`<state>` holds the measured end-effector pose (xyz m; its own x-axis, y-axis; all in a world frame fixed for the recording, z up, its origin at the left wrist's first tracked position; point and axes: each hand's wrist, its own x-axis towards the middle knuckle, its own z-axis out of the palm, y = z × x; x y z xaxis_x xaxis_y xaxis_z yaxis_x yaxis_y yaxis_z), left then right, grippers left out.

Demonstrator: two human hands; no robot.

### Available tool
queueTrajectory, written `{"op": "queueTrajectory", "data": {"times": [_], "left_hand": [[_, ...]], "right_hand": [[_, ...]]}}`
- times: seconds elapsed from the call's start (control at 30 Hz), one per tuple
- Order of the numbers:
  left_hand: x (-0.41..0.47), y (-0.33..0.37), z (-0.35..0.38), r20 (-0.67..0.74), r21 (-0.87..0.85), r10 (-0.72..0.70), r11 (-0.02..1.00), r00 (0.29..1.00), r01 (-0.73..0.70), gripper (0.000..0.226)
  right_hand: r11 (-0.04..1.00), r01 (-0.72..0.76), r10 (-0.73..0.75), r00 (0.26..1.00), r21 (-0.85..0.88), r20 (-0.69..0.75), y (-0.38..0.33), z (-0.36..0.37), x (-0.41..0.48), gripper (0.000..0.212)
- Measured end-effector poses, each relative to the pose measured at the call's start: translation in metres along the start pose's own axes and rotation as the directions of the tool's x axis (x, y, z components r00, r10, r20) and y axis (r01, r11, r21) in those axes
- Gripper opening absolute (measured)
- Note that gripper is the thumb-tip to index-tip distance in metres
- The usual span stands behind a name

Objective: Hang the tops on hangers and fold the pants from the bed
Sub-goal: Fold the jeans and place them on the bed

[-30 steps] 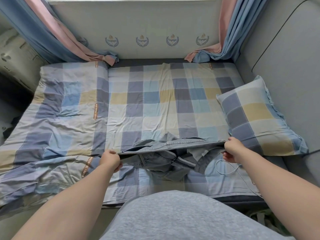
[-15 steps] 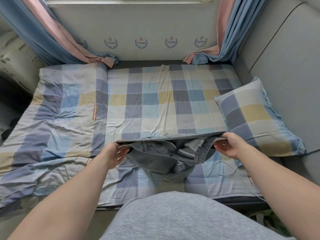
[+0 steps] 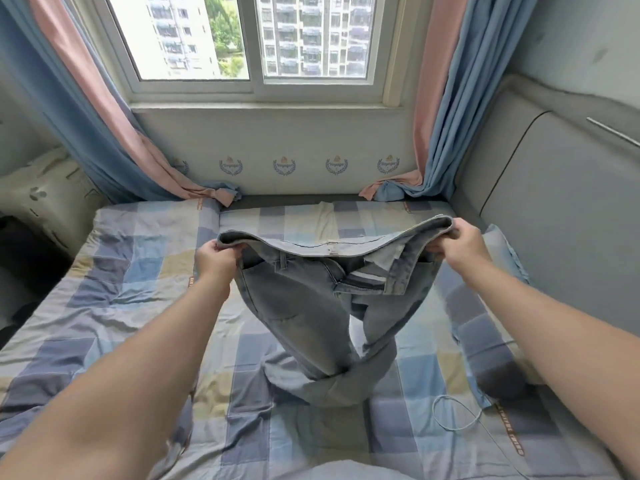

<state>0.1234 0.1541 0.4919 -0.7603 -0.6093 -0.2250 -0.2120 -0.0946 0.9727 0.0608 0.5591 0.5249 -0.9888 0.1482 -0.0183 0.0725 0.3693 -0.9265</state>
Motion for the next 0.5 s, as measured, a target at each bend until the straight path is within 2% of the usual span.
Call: {"op": "queueTrajectory", "data": {"times": [0.1,0.2,0.3,0.4,0.5], "left_hand": [[0.009,0.064,0.012,-0.049,0.033,0.221,0.975,0.974,-0.220,0.017],[0.009,0.136,0.021,-0.086,0.072,0.421,0.907,0.903,-0.416,0.005],[0.009,0.210,0.023,-0.133,0.099,0.511,0.860,0.850,-0.501,0.009],[0.009,0.276,0.022,-0.183,0.177,0.581,0.813,0.793,-0.555,0.025],[0.007,0.331,0.027,-0.158,0.092,0.677,0.735,0.719,-0.672,0.016]], "right_hand": [[0.963,0.220,-0.240,0.963,-0.154,-0.122,-0.064,-0.007,0.021,0.011],[0.898,0.363,-0.413,0.891,-0.248,-0.190,-0.129,-0.020,0.045,0.005],[0.861,0.444,-0.500,0.828,-0.248,-0.253,-0.195,-0.041,0.063,0.007],[0.826,0.531,-0.563,0.773,-0.190,-0.291,-0.255,-0.061,0.070,0.006],[0.784,0.598,-0.618,0.724,-0.170,-0.307,-0.308,-0.075,0.072,0.008]]}}
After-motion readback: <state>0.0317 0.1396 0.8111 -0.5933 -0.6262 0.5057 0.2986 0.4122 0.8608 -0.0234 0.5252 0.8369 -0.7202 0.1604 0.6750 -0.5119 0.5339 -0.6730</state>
